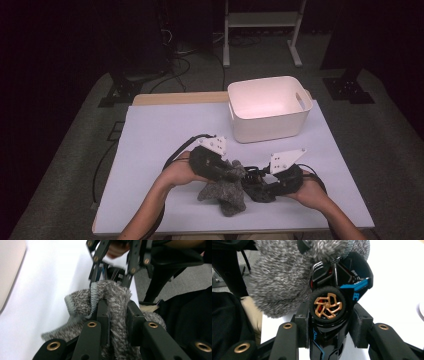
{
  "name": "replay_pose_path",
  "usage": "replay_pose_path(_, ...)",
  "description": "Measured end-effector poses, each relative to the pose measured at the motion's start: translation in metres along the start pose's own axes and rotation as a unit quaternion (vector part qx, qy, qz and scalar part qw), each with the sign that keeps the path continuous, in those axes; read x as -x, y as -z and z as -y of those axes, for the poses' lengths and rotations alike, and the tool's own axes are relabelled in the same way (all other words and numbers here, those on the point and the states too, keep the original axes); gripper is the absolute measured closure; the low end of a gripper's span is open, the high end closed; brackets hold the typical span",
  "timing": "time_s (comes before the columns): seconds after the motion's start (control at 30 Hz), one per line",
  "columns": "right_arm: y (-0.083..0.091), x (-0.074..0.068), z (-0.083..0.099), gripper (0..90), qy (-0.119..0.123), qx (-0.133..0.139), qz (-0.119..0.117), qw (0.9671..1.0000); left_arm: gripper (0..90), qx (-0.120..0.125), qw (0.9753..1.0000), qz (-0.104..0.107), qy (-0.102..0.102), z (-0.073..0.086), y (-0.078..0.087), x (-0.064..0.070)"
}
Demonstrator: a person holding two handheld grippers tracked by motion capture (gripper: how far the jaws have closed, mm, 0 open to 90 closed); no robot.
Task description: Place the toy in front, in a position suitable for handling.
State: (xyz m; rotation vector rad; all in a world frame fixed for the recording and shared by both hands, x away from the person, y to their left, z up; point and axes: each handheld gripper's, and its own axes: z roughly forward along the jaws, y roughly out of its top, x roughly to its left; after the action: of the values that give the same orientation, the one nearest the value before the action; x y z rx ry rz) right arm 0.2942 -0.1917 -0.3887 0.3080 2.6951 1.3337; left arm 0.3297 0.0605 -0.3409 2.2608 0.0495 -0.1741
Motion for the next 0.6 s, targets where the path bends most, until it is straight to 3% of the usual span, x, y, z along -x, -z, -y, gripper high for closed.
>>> replay_pose_path(0.23,-0.016,-0.003,-0.011,57.1,0.016,0.003,-0.006,0.9998,76.6,-0.003,0.9998,0.0,-0.02,-0.017,0.006,0.006)
replay_pose_path(0.33,-0.025,-0.003,-0.022,57.0,0.019,0.024,-0.02,0.9993,76.5,-0.004,0.9995,-0.006,-0.031,-0.027,0.014,0.01)
replay_pose_path(0.4,-0.027,-0.003,-0.024,57.0,0.019,0.027,-0.024,0.9991,76.5,-0.008,0.9994,-0.008,-0.032,-0.027,0.015,0.011)
replay_pose_path(0.43,-0.031,-0.004,-0.026,57.0,0.025,0.021,-0.025,0.9992,76.5,-0.023,0.9991,-0.015,-0.032,-0.026,0.015,0.011)
replay_pose_path(0.6,-0.03,-0.002,-0.022,56.9,0.017,0.024,-0.025,0.9993,76.4,-0.011,0.9996,-0.013,-0.021,-0.016,0.017,0.009)
